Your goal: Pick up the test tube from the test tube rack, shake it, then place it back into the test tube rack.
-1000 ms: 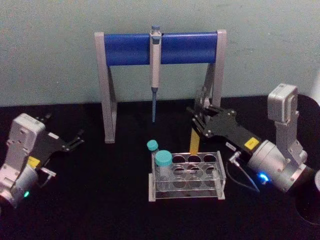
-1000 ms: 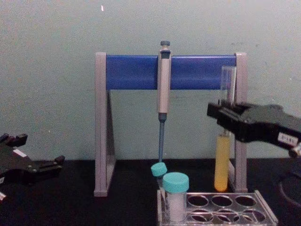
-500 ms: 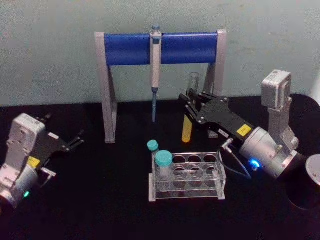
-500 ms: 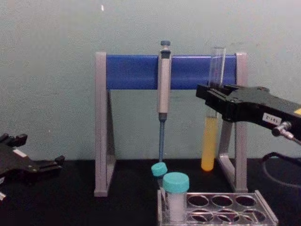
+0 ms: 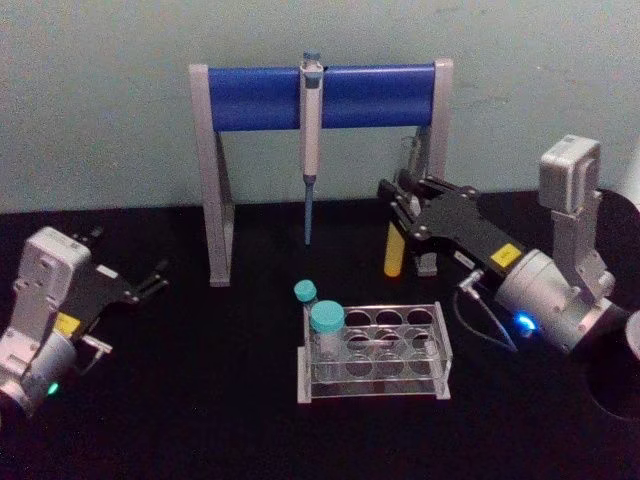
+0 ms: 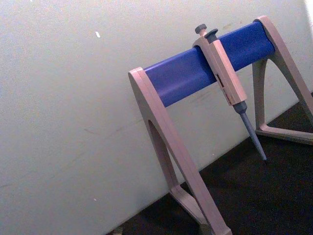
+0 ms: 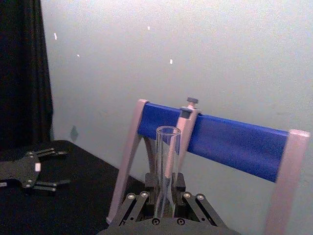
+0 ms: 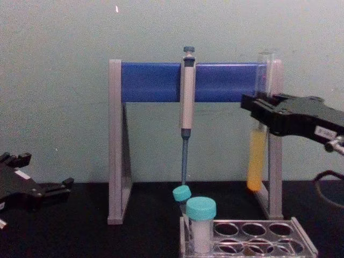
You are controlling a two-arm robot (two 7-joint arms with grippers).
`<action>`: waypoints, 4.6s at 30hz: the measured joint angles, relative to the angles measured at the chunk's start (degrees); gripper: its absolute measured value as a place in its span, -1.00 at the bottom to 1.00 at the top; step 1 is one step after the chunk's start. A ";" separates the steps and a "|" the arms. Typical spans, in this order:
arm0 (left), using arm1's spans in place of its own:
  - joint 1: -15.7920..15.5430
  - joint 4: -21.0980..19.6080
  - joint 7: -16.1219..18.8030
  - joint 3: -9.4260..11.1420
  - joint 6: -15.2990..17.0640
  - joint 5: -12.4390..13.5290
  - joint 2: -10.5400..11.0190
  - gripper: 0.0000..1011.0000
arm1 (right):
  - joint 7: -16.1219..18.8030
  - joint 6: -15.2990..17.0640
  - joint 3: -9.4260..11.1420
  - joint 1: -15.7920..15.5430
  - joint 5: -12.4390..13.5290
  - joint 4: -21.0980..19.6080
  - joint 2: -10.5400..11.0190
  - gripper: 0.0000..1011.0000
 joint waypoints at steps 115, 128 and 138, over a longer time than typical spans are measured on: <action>0.00 0.00 0.00 0.00 0.00 0.00 0.00 1.00 | 0.13 -0.61 -0.56 0.96 0.20 2.35 -2.05 -0.55; -0.01 0.00 0.00 0.00 0.00 0.00 0.00 1.00 | -0.56 -0.07 0.36 0.58 -0.35 1.91 -1.84 -0.55; 0.00 0.00 0.00 0.00 0.00 0.00 0.00 1.00 | -1.54 0.70 1.39 -0.93 -1.03 -0.26 -0.78 -0.54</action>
